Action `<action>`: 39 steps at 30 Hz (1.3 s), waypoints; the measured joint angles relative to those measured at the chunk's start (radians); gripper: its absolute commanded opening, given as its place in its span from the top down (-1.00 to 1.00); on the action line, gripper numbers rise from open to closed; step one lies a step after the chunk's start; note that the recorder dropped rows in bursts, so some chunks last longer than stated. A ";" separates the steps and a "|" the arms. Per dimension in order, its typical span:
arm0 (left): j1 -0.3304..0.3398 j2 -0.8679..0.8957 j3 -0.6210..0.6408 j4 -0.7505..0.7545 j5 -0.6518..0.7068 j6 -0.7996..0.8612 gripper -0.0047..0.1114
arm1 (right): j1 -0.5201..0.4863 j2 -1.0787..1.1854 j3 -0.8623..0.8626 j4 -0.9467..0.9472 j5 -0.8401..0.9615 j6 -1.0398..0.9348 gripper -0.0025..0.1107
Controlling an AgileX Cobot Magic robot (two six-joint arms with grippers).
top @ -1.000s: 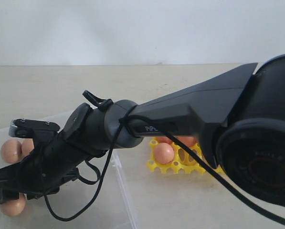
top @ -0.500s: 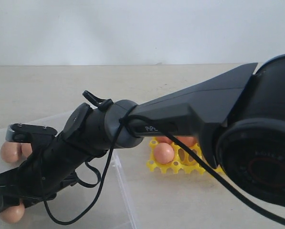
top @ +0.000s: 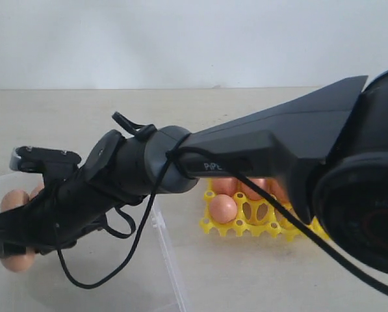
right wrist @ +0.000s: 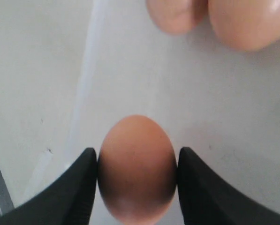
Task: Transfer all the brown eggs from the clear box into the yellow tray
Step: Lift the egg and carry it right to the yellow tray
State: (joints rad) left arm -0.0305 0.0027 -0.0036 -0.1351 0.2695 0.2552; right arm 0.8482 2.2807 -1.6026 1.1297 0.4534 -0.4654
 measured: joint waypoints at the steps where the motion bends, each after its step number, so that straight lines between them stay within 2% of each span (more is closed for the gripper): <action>1: 0.000 0.000 0.000 0.000 0.000 0.000 0.85 | 0.000 -0.011 0.000 -0.007 -0.019 0.007 0.96; 5: 0.000 0.000 0.000 0.000 0.000 0.000 0.85 | 0.000 -0.075 0.004 -0.103 -0.107 0.120 0.96; 8: 0.000 0.000 0.000 0.000 0.000 0.000 0.85 | 0.000 -0.162 0.117 -0.333 -0.304 0.349 0.96; 9: 0.000 0.000 0.000 0.000 0.000 0.000 0.85 | 0.000 -0.178 0.143 -0.373 -0.341 0.359 0.96; 11: 0.000 0.000 0.000 0.000 0.000 0.000 0.85 | 0.000 -0.252 0.224 -0.461 -0.453 0.322 0.96; 13: 0.000 0.000 0.000 0.000 0.000 0.000 0.85 | 0.000 -0.345 0.281 -0.496 -0.550 0.181 0.96; 16: 0.000 0.000 0.000 0.000 0.000 0.000 0.85 | 0.000 -0.476 0.299 -0.507 -0.611 -0.051 0.96; 19: 0.000 0.000 0.000 0.000 0.000 0.000 0.85 | 0.000 -0.572 0.299 -0.512 -0.626 -0.180 0.96; 23: 0.000 0.000 0.000 0.000 0.000 0.000 0.85 | 0.000 -0.661 0.335 -0.445 -0.720 -0.243 0.96; 25: 0.000 0.000 0.000 0.000 0.000 0.000 0.85 | 0.000 -0.714 0.427 -0.228 -1.007 -0.374 0.96; 27: 0.000 0.000 0.000 0.000 0.000 0.000 0.85 | 0.000 -0.735 0.477 -0.069 -1.207 -0.471 0.96; 29: 0.000 0.000 0.000 0.000 0.000 0.000 0.85 | 0.000 -0.747 0.531 0.047 -1.433 -0.598 0.96; 31: 0.000 0.000 0.000 0.000 0.000 0.000 0.85 | 0.000 -0.758 0.587 0.103 -1.566 -0.699 0.96; 32: 0.000 0.000 0.000 0.000 0.000 0.000 0.85 | -0.002 -0.771 0.636 0.121 -1.576 -0.738 0.96; 34: 0.000 0.000 0.000 0.000 0.000 0.000 0.85 | -0.002 -0.810 0.725 0.118 -1.472 -0.687 0.96; 39: 0.000 0.000 0.000 0.000 0.000 0.000 0.85 | 0.000 -0.875 0.928 0.109 -1.453 -0.356 0.96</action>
State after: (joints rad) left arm -0.0305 0.0027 -0.0036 -0.1351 0.2695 0.2552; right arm 0.8483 1.4054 -0.6742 1.2392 -0.9993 -0.8210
